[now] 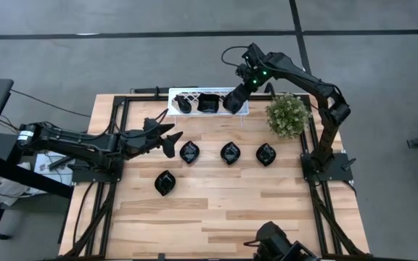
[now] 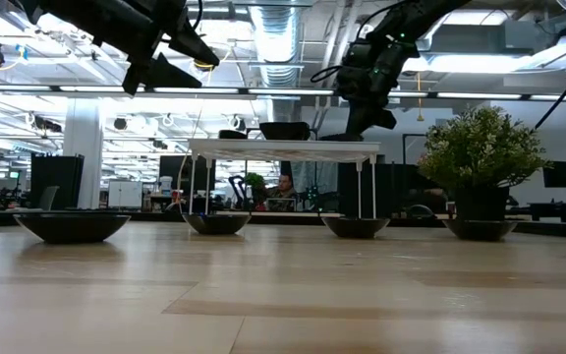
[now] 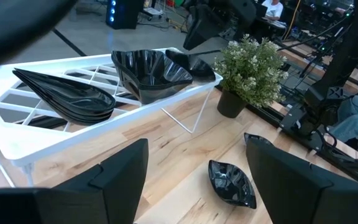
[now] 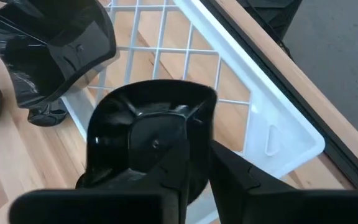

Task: Pick & Place Mini shaped plates
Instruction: Put the leaf shaped plate on the shelf, then stack the leaf shaped plate on top of the leaf shaped plate on the shelf

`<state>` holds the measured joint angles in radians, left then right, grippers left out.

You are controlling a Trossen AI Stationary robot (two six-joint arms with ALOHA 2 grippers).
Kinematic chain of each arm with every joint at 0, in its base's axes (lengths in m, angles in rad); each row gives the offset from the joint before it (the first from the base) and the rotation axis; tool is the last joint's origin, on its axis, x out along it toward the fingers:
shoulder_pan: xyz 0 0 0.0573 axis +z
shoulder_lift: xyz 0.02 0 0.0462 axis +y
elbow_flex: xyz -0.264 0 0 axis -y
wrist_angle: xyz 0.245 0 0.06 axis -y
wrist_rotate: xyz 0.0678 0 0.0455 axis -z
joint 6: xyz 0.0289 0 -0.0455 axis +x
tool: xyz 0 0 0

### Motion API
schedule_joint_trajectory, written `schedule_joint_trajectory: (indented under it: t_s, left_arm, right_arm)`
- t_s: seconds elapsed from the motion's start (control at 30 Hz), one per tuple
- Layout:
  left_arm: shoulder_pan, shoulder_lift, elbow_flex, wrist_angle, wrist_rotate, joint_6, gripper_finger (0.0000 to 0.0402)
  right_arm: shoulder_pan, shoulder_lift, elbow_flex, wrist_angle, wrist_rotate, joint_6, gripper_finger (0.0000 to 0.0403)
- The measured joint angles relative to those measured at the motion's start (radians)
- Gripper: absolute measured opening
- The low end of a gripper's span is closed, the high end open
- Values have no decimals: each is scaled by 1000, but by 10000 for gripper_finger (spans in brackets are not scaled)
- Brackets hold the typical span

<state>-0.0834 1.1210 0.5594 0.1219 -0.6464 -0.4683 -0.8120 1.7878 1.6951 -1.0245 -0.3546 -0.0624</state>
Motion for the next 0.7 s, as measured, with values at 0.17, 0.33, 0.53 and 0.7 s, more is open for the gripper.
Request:
schedule_joint_trajectory:
  t_s: [0.17,0.33,0.53,0.7]
  left_arm:
    - [0,0,0,6,0,0,274]
    - [0,0,0,7,0,0,273]
    - [0,0,0,10,0,0,274]
    - [0,0,0,10,0,0,274]
  right_arm:
    - [0,0,0,0,49,-18,63]
    - [0,0,0,0,68,-29,79]
    - [8,-39,0,-12,68,-52,87]
    - [28,-136,0,-22,66,-23,80]
